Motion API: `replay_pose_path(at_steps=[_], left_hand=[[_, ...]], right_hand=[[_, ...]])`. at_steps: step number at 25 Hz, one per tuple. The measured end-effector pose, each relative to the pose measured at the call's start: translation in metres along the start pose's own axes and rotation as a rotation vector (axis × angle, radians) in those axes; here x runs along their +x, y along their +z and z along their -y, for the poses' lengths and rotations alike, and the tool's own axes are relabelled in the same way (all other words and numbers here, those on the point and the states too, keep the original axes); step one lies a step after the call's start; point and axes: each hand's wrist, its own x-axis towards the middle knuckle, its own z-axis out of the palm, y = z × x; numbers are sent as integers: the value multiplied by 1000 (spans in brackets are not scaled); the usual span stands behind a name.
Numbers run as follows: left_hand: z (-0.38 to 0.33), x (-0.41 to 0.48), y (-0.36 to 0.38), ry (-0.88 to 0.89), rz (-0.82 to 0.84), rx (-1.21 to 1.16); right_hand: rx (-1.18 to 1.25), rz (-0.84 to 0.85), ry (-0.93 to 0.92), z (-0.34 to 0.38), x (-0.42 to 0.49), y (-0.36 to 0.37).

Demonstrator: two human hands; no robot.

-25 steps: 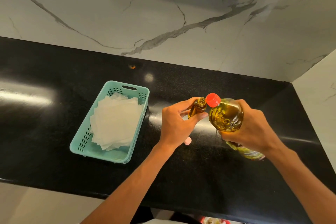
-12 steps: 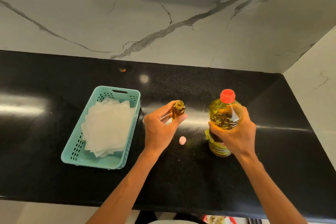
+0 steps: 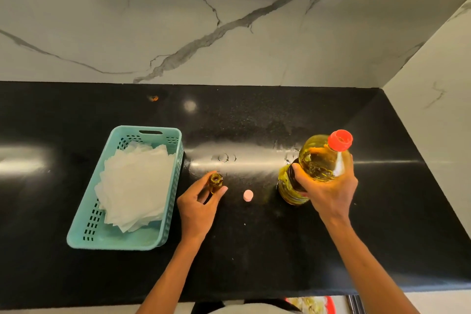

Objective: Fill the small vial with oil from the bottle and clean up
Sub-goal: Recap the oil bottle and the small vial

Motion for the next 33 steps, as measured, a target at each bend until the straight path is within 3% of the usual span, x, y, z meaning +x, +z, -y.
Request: replay_pose_path(at_steps=[8,13,15,17,20,23,25,33], left_hand=[[22,-2,-6,-66,22,-3],[13,-6,-11,-43,57,0],[1,-20,-13,25,-62,-12],[-25,-32,-9,180,-163,-27],[-82,-26,21,326,35,-90],[-131,-9,66,260,336,-99],[-144,-6,92,218,440,-55],[-145,-13,119,181,370,-16]], right_hand=[[28,26,30,-4,-2,-2],[40,240,25,-27,2,-37],[69,263,118,-47,2,-67],[-179,213,139,-67,7,-91],[-573,317,56,-91,13,-97],[-756,513,3,-100,17,-83],[-776,528,14,-106,15,-77],[-703,507,7,-100,11,-83]])
